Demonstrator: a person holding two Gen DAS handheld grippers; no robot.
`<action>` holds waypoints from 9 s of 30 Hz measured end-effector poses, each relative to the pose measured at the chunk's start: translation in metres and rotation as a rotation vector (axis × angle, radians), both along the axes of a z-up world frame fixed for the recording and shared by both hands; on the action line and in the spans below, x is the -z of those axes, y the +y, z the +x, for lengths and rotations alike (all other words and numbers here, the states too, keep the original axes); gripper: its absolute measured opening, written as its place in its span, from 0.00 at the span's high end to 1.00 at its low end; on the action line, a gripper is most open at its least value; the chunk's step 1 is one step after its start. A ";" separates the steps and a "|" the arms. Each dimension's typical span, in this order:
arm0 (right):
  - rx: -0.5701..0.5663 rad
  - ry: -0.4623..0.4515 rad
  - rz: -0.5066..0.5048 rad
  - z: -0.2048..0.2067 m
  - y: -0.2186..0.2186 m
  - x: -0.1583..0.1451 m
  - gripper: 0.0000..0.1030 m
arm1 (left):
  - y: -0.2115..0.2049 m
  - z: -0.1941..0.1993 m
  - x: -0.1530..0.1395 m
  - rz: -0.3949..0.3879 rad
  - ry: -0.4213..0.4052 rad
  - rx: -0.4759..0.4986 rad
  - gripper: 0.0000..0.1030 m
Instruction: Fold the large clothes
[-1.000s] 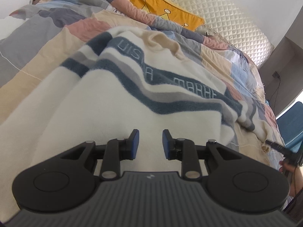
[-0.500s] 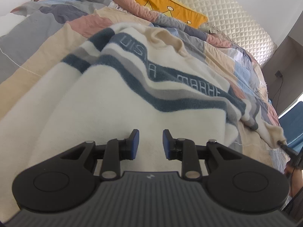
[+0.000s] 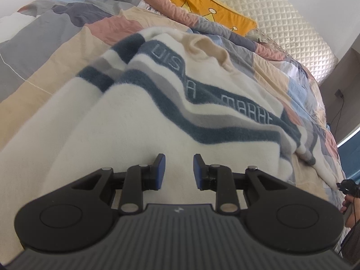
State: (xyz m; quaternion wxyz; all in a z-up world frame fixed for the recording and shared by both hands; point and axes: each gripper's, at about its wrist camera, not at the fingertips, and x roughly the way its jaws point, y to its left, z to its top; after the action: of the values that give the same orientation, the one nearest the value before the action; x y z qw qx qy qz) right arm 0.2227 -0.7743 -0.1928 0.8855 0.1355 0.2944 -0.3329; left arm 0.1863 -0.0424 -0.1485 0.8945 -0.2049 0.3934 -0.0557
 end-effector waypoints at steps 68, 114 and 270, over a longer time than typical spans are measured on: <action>-0.429 0.206 0.431 -0.179 0.386 -0.089 0.88 | 0.183 -0.097 -0.003 -0.039 0.255 -0.412 0.41; -0.934 0.079 0.292 -0.062 0.564 -0.053 0.53 | 0.428 0.242 -0.145 0.466 0.038 -0.408 0.86; 0.172 -0.358 0.350 0.006 -0.050 0.015 0.89 | -0.076 -0.039 0.014 0.492 0.080 0.171 0.30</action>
State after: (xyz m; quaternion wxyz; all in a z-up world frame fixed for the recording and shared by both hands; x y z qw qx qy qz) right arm 0.2284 -0.8241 -0.2083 0.8551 0.3679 0.1735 -0.3216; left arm 0.1469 -0.1180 -0.1620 0.8931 0.0505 0.4462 -0.0256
